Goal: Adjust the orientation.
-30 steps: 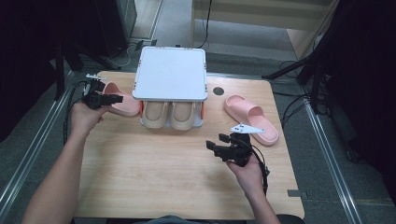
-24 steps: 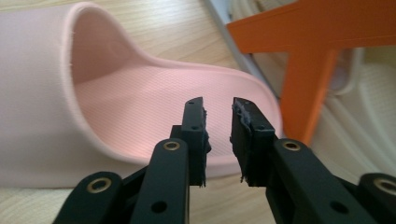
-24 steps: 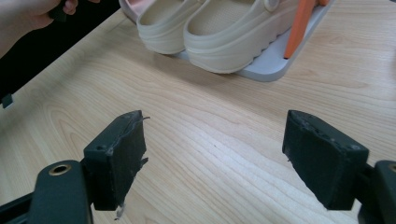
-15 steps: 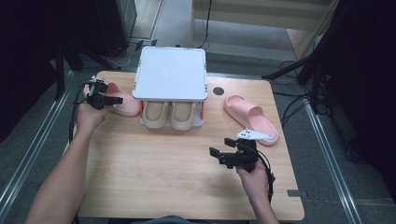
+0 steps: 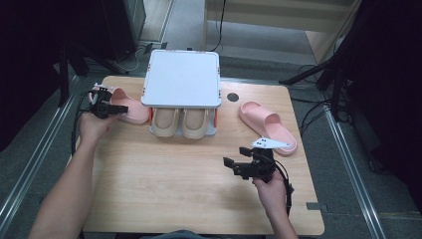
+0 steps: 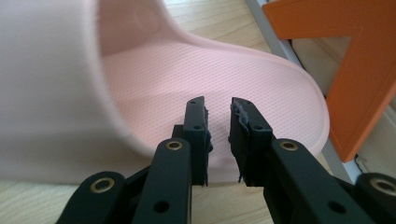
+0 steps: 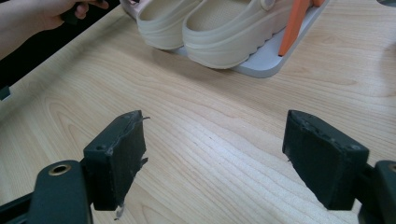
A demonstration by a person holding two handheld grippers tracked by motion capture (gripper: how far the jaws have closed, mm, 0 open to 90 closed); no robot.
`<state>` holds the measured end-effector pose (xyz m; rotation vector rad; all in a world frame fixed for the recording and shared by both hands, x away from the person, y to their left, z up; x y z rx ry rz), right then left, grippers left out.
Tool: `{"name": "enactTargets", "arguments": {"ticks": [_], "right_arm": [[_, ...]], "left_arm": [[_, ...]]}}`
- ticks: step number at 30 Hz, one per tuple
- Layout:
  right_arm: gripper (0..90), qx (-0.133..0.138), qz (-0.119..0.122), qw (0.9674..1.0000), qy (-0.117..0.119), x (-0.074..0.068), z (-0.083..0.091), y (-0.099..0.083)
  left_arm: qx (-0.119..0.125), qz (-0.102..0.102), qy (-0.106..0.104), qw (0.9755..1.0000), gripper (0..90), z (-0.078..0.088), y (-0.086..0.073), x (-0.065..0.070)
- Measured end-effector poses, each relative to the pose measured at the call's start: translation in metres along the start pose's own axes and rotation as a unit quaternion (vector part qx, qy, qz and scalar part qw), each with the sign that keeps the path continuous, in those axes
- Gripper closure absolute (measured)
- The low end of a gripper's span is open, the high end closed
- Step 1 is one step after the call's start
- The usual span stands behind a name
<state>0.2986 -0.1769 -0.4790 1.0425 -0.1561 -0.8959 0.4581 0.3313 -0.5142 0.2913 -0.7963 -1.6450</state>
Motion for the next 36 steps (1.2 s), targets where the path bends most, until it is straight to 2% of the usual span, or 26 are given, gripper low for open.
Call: {"name": "enactTargets", "arguments": {"ticks": [9, 18, 23, 26, 27, 29, 31, 36], "right_arm": [[21.2, -0.013, 0.011, 0.9997, 0.016, -0.002, -0.013, 0.007], [21.2, -0.024, 0.027, 0.9986, 0.039, -0.008, -0.03, 0.015], [21.2, -0.029, 0.034, 0.9979, 0.047, -0.011, -0.036, 0.019], [21.2, -0.033, 0.038, 0.9975, 0.05, -0.012, -0.038, 0.02], [21.2, -0.031, 0.04, 0.9974, 0.051, -0.011, -0.039, 0.021], [21.2, -0.033, 0.038, 0.9972, 0.054, -0.011, -0.041, 0.022], [21.3, -0.036, 0.043, 0.9971, 0.052, -0.011, -0.043, 0.023], [21.3, -0.038, 0.049, 0.9965, 0.056, -0.013, -0.045, 0.025]], "left_arm": [[-0.002, 0.011, 0.003, 0.9999, 77.0, 0.014, -0.012, -0.012], [0.002, 0.021, 0.032, 0.9993, 76.9, 0.034, -0.029, -0.03], [0.007, 0.024, 0.047, 0.9986, 76.1, 0.039, -0.033, -0.034], [0.005, 0.038, 0.038, 0.9986, 73.7, 0.041, -0.035, -0.034], [0.002, 0.04, 0.027, 0.9988, 73.5, 0.042, -0.035, -0.034], [-0.002, 0.035, 0.012, 0.9993, 71.6, 0.047, -0.035, -0.033], [0.005, 0.03, 0.013, 0.9995, 68.4, 0.051, -0.035, -0.032], [0.025, 0.031, 0.017, 0.9991, 60.6, 0.067, -0.034, -0.031]]}}
Point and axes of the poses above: each handheld gripper's, and its own axes: z roughly backward along the jaws, y roughly out of its top, x roughly to its right, the point moved 1 cm from there along -z, roughly forward along the jaws, and after that the axes turned 1 degree about x, right-handed, at the moved point
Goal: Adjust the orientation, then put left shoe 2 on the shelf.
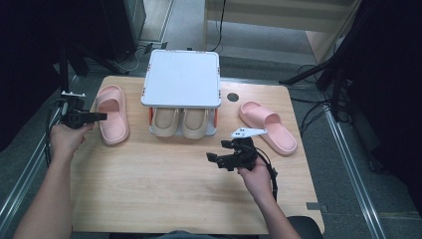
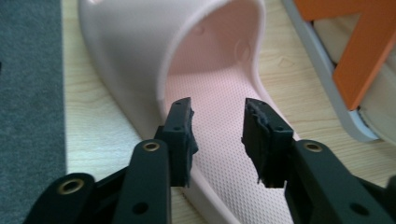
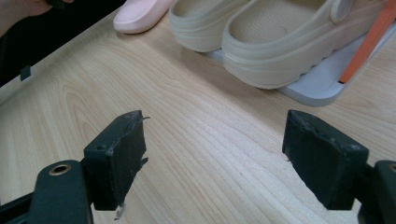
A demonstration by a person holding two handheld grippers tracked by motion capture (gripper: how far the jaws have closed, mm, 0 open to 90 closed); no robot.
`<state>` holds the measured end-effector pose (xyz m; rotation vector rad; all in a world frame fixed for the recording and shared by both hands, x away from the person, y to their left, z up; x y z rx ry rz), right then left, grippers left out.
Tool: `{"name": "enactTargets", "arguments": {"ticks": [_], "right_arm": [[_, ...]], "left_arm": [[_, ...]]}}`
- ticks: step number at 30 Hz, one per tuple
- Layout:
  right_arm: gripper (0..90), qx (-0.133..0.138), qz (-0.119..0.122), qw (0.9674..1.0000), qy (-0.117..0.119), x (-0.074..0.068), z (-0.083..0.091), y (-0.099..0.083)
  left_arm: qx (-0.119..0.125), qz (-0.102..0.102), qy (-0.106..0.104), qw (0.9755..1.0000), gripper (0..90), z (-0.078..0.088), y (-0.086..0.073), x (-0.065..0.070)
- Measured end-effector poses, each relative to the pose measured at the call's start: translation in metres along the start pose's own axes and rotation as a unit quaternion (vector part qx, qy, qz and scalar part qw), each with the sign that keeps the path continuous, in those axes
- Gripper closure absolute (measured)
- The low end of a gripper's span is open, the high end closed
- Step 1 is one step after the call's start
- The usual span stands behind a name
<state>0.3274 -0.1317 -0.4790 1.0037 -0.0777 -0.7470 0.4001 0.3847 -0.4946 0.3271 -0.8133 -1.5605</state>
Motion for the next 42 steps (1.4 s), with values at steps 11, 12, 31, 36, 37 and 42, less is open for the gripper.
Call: {"name": "enactTargets", "arguments": {"ticks": [11, 12, 31, 36, 37, 42], "right_arm": [[21.3, -0.01, 0.007, 0.9999, 0.0, -0.001, -0.007, 0.003], [21.3, -0.01, 0.006, 0.9999, -0.001, -0.001, -0.006, 0.003], [21.3, -0.005, -0.006, 0.9997, -0.023, -0.002, 0.008, -0.009], [21.2, -0.003, -0.013, 0.9994, -0.032, -0.002, 0.015, -0.015], [21.2, -0.003, -0.016, 0.9993, -0.034, -0.002, 0.016, -0.016], [21.2, 0.001, -0.023, 0.9988, -0.044, 0.0, 0.023, -0.021]], "left_arm": [[-0.001, 0.008, 0.025, 0.9997, 46.0, 0.003, -0.007, -0.014], [-0.003, 0.007, 0.025, 0.9997, 45.8, 0.003, -0.008, -0.015], [0.001, 0.031, 0.037, 0.9988, 43.0, -0.014, -0.003, -0.032], [-0.009, 0.027, 0.042, 0.9987, 43.5, -0.026, 0.003, -0.031], [-0.011, 0.026, 0.045, 0.9986, 43.9, -0.028, 0.004, -0.03], [-0.019, 0.013, 0.055, 0.9982, 52.1, -0.039, 0.009, -0.024]]}}
Point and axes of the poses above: each handheld gripper's, and its own axes: z roughly backward along the jaws, y roughly out of its top, x roughly to its right, the point moved 1 cm from there along -z, roughly forward along the jaws, and after that the axes turned 1 degree about x, right-handed, at the moved point
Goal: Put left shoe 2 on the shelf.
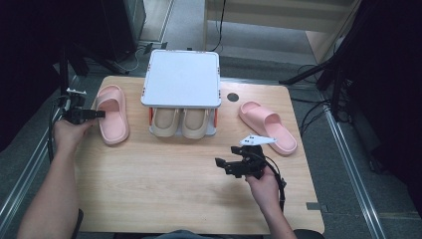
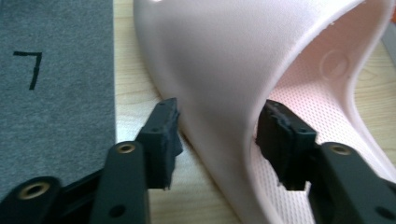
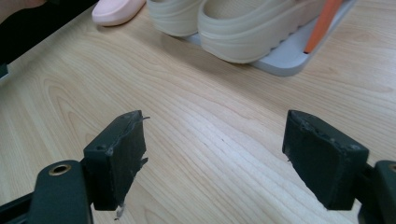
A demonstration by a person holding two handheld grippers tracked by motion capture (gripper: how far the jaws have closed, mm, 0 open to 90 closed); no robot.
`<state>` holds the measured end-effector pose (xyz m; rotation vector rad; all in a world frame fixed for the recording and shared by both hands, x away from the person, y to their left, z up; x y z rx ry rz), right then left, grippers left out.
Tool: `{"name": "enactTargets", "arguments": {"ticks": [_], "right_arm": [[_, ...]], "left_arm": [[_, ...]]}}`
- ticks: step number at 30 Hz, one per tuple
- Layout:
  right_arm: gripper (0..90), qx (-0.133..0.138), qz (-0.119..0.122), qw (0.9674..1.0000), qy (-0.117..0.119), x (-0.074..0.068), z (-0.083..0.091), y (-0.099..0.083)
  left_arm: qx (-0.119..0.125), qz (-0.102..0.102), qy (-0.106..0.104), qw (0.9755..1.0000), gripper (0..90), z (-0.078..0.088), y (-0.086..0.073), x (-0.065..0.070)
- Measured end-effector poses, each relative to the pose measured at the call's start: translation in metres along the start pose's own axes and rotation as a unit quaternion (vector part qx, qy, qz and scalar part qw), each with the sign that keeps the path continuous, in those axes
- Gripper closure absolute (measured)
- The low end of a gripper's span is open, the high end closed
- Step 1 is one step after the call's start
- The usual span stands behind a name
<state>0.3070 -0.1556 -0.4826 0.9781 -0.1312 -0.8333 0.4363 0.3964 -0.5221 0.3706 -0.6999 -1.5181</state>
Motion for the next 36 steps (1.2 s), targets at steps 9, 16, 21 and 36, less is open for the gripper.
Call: {"name": "enactTargets", "arguments": {"ticks": [9, 16, 21, 36], "right_arm": [[21.2, 0.007, -0.013, 0.9998, -0.015, 0.003, 0.011, -0.007], [21.2, 0.004, -0.008, 0.9999, -0.013, 0.002, 0.009, -0.007], [21.3, 0.004, -0.009, 0.9999, -0.012, 0.001, 0.01, -0.006], [21.3, 0.012, -0.005, 0.9999, 0.003, 0.001, 0.006, 0.002]], "left_arm": [[-0.004, 0.015, -0.001, 0.9999, 69.5, -0.004, 0.008, 0.003], [-0.012, 0.03, -0.018, 0.9993, 81.0, -0.001, 0.009, 0.003], [-0.016, 0.029, -0.029, 0.999, 82.4, -0.001, 0.011, 0.01], [-0.031, 0.019, -0.045, 0.9983, 82.8, 0.018, 0.031, 0.041]]}}
Point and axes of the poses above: each handheld gripper's, and its own axes: z roughly backward along the jaws, y roughly out of its top, x roughly to its right, the point moved 1 cm from there along -z, roughly forward along the jaws, and after that the axes turned 1 degree about x, right-handed, at the moved point
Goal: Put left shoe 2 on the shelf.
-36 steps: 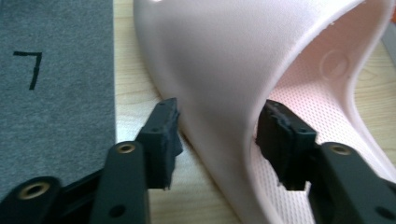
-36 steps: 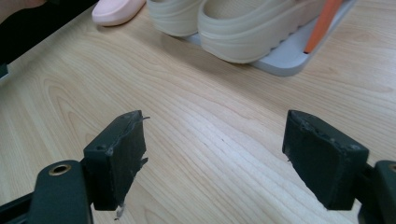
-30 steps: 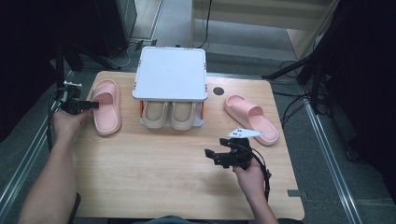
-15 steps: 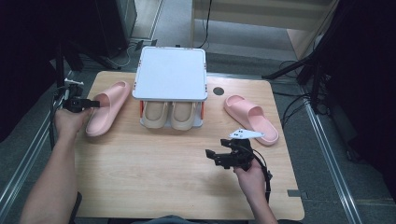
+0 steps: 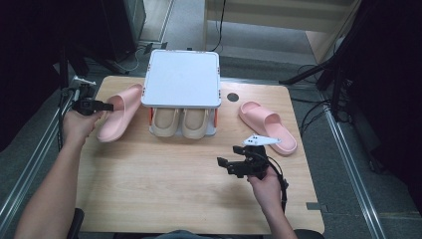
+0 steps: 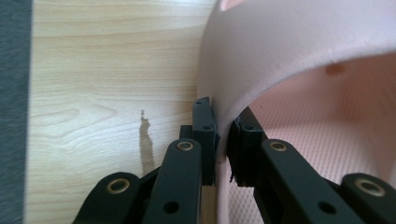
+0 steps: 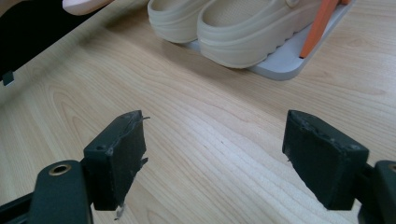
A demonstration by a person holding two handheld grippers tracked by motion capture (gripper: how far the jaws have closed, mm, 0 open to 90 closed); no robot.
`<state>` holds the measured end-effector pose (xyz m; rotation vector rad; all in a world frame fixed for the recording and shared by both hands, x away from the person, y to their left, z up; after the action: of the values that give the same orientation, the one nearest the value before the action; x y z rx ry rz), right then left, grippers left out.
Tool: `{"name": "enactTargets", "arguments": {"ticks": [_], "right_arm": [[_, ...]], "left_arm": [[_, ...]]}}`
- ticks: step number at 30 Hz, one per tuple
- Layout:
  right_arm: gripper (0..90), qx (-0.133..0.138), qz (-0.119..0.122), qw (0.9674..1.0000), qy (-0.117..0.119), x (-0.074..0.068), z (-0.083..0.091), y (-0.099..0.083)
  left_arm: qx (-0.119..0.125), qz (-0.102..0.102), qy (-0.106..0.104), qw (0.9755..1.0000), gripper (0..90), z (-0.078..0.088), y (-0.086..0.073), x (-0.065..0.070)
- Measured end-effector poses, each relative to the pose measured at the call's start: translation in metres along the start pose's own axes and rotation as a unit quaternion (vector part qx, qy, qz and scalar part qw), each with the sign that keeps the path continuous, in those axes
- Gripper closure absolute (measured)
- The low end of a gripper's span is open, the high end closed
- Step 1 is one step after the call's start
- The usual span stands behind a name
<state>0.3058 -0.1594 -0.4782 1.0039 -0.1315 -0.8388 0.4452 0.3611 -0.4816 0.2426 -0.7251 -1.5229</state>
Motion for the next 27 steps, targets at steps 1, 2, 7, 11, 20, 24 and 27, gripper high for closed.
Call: {"name": "enactTargets", "arguments": {"ticks": [1, 2, 7, 11, 20, 24, 27], "right_arm": [[21.3, 0.001, 0.002, 1.0, 0.001, 0.0, -0.001, 0.001], [21.3, 0.0, 0.0, 1.0, 0.002, 0.0, -0.001, 0.001], [21.3, 0.001, 0.003, 1.0, 0.008, -0.001, -0.004, 0.004], [21.3, 0.001, 0.002, 0.9999, 0.016, -0.002, -0.007, 0.006], [21.3, 0.005, 0.009, 0.9996, 0.025, -0.002, -0.009, 0.01], [21.3, 0.005, 0.013, 0.9995, 0.029, -0.002, -0.011, 0.011], [21.3, 0.003, 0.015, 0.9994, 0.032, -0.003, -0.012, 0.013]], "left_arm": [[-0.002, 0.002, -0.003, 1.0, 82.7, 0.002, 0.003, 0.0], [0.0, 0.003, -0.008, 1.0, 82.6, 0.004, 0.005, 0.001], [-0.003, -0.002, -0.01, 0.9999, 82.4, 0.017, 0.021, 0.007], [0.004, -0.014, 0.003, 0.9999, 82.2, 0.033, 0.041, 0.017], [0.036, -0.026, 0.016, 0.9989, 82.0, 0.064, 0.085, 0.04], [0.041, -0.042, 0.029, 0.9979, 81.9, 0.072, 0.103, 0.06], [0.039, -0.049, 0.025, 0.9977, 81.7, 0.074, 0.113, 0.073]]}}
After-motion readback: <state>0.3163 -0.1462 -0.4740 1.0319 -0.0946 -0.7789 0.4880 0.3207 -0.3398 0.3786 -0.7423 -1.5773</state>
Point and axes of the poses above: each handheld gripper's, and its own axes: z roughly backward along the jaws, y roughly out of its top, x roughly to its right, the point moved 1 cm from there along -z, roughly forward along the jaws, and after that the axes turned 1 degree about x, right-handed, at the moved point
